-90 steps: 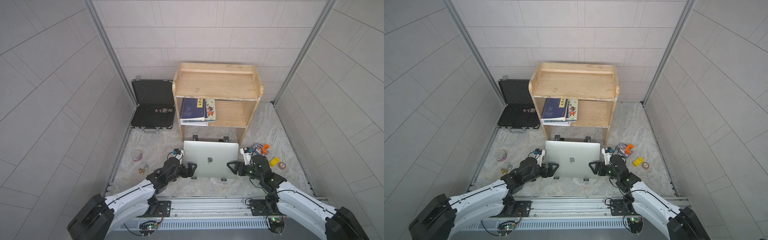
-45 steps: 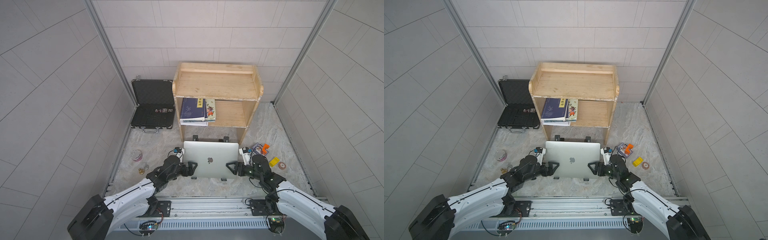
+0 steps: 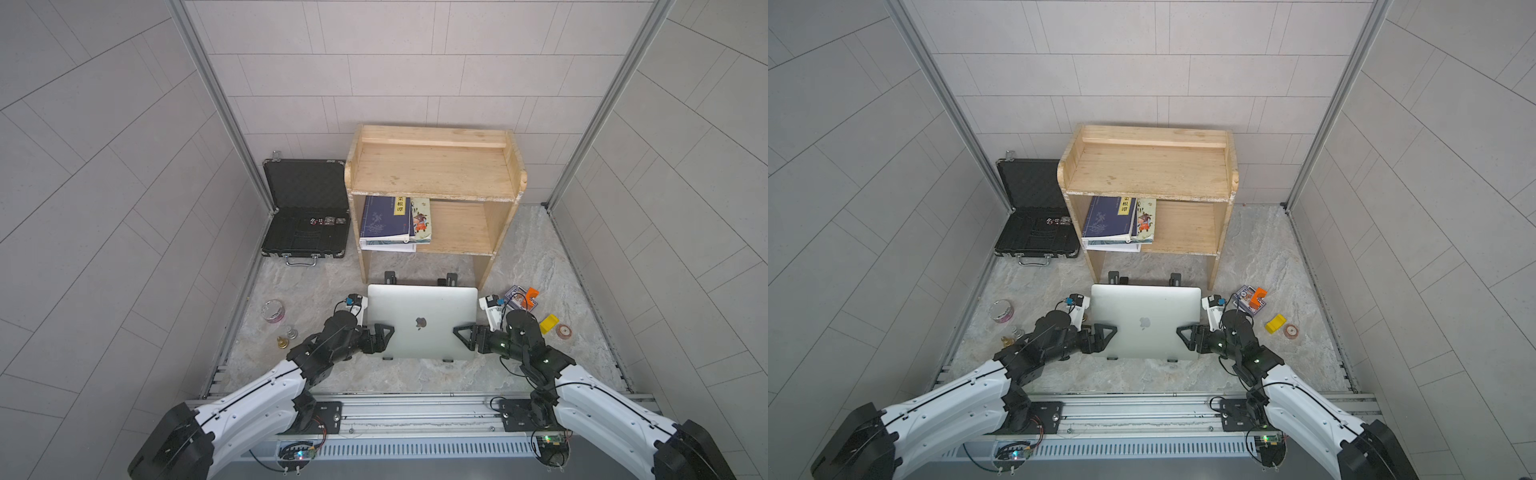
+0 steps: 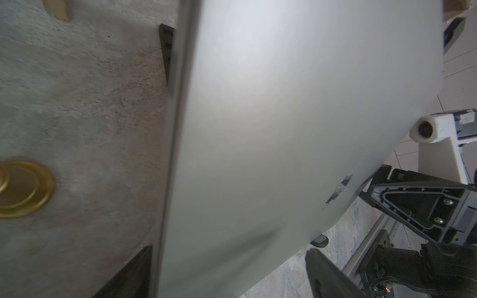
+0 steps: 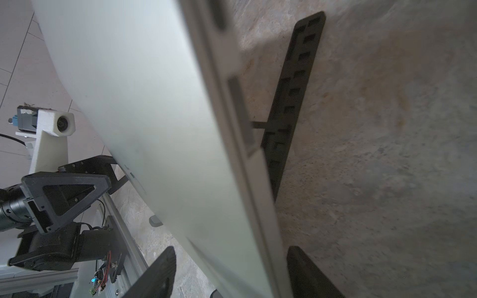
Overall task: Close the laptop lid and set it aside
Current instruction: Pick up the laptop from the computer stand.
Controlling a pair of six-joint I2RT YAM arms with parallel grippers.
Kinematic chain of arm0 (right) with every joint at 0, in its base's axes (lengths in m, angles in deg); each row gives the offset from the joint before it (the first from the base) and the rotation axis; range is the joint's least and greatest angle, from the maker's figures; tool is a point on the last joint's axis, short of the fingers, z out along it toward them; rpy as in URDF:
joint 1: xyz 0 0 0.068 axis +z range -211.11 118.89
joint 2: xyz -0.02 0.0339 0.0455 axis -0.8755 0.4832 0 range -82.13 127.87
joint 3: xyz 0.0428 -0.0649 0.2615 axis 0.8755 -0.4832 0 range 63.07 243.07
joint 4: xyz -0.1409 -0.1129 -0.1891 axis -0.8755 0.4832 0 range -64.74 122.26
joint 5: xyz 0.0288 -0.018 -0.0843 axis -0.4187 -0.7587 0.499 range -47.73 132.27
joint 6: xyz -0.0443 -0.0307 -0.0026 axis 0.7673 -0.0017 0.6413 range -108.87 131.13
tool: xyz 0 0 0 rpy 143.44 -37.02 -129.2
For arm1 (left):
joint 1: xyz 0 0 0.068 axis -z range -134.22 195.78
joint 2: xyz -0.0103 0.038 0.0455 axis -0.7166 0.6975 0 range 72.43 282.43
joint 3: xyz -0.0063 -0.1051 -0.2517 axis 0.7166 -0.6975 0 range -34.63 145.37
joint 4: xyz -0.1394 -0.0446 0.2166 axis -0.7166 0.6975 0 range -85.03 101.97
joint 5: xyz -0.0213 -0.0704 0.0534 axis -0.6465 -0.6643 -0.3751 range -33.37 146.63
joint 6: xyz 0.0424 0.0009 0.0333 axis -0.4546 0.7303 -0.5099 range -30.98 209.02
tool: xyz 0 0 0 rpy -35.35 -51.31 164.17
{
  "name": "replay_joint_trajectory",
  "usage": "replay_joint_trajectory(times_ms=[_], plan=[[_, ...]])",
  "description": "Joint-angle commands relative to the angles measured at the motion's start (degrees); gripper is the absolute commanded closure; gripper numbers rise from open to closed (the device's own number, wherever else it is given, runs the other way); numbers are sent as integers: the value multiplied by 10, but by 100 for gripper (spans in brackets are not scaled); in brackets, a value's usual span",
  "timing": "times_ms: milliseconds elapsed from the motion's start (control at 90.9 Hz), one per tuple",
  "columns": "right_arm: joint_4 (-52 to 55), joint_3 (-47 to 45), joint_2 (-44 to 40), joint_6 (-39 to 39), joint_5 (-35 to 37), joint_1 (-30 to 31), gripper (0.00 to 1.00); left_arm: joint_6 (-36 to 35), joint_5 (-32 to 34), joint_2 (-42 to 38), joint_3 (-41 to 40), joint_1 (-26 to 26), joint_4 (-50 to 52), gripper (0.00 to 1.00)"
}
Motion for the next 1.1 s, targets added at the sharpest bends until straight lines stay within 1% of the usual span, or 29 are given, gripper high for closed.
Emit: replay_joint_trajectory(times_ms=[0, 99, 209, 550, 1090], plan=[[-6, 17, -7, -5, -18, 0, 30, -4, -31, -11, 26, 1, -9, 11], [-7, 26, 0, -3, -17, 0, 31, -7, -35, -4, 48, 1, -9, 11], [-14, 36, 17, 1, -21, 0, 34, -7, -38, 7, 58, 2, -10, 11], [-20, 78, 68, 11, -39, 1, 38, -9, -34, 20, 82, 8, -10, 11], [12, 101, 35, 15, -42, 3, 38, -17, -21, 5, 117, 25, 15, 12]])
